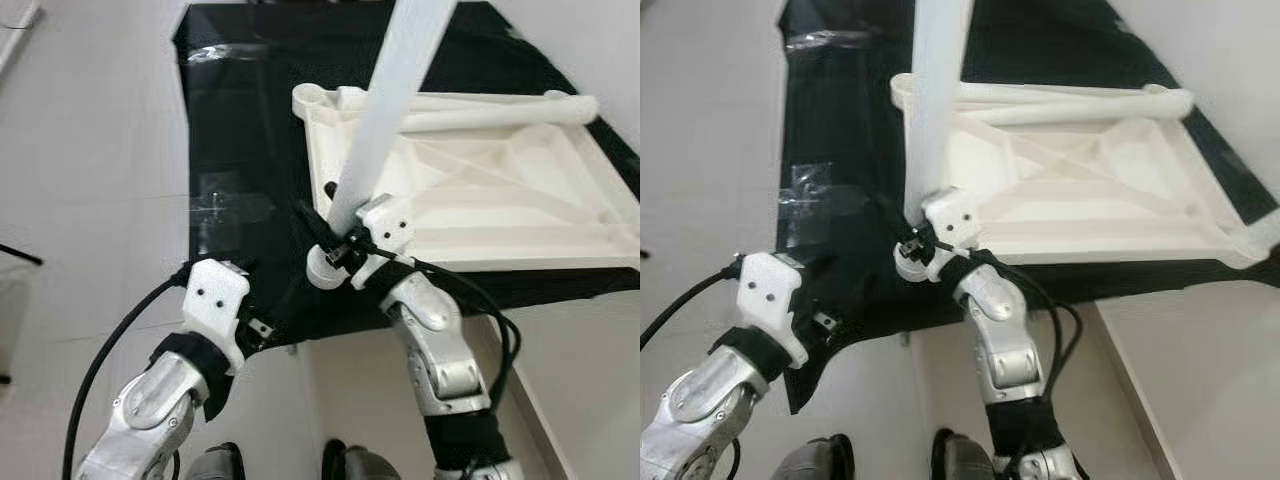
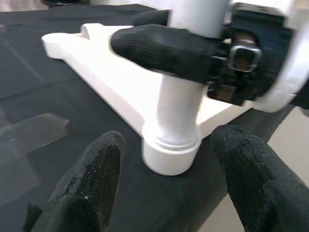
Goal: Building children table
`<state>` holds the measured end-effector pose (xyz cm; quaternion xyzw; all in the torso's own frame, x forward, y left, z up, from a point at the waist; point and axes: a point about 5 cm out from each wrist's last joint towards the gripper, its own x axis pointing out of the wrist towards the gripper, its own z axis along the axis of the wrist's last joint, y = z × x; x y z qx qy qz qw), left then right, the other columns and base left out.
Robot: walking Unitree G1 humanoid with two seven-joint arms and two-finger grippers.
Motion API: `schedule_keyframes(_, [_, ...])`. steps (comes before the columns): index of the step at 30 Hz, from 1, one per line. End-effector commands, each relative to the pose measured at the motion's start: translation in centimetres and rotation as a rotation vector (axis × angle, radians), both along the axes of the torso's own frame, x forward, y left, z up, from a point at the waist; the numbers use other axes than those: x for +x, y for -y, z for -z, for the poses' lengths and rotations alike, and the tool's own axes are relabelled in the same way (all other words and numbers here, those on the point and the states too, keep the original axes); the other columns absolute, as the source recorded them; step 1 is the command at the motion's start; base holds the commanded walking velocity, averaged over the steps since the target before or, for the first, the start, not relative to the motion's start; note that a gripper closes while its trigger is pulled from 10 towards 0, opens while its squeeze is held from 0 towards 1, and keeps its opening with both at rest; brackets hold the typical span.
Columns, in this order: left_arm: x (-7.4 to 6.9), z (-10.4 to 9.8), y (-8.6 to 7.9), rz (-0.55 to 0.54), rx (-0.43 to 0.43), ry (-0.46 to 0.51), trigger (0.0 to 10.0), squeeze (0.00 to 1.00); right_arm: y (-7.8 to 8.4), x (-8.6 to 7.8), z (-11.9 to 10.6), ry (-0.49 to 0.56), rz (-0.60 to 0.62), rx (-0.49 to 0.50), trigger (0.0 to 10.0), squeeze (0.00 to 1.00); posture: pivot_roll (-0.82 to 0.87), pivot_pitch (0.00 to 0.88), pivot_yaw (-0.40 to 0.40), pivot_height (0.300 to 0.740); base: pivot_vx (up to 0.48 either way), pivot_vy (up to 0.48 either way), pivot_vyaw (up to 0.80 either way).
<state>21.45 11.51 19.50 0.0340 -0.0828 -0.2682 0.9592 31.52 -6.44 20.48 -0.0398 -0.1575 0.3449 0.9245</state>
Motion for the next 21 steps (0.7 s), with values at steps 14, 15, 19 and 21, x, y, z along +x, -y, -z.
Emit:
schedule_keyframes(14, [0.0, 0.4, 0.3, 0.004, 0.006, -0.016, 10.0, 0.00, 0.8, 1.5, -1.0, -0.008, -0.454, -0.224, 10.0, 0.00, 0.09, 0.265, -0.111, 0.740, 0.000, 0.000, 0.00])
schedule_keyframes(15, [0.0, 0.4, 0.3, 0.003, 0.005, -0.016, 10.0, 0.00, 1.0, 1.5, -1.3, -0.003, -0.576, -0.299, 10.0, 0.00, 0.10, 0.264, -0.111, 0.740, 0.000, 0.000, 0.00])
schedule_keyframes(19, [0.0, 0.4, 0.3, 0.002, 0.005, -0.015, 10.0, 0.00, 1.1, 1.8, -1.6, -0.013, -0.624, -0.315, 10.0, 0.00, 0.10, 0.264, -0.111, 0.740, 0.000, 0.000, 0.00])
schedule_keyframes(21, [0.0, 0.4, 0.2, 0.002, 0.007, -0.014, 10.0, 0.00, 1.1, 2.6, -2.3, -0.031, -0.663, -0.302, 10.0, 0.00, 0.11, 0.261, -0.108, 0.740, 0.000, 0.000, 0.00])
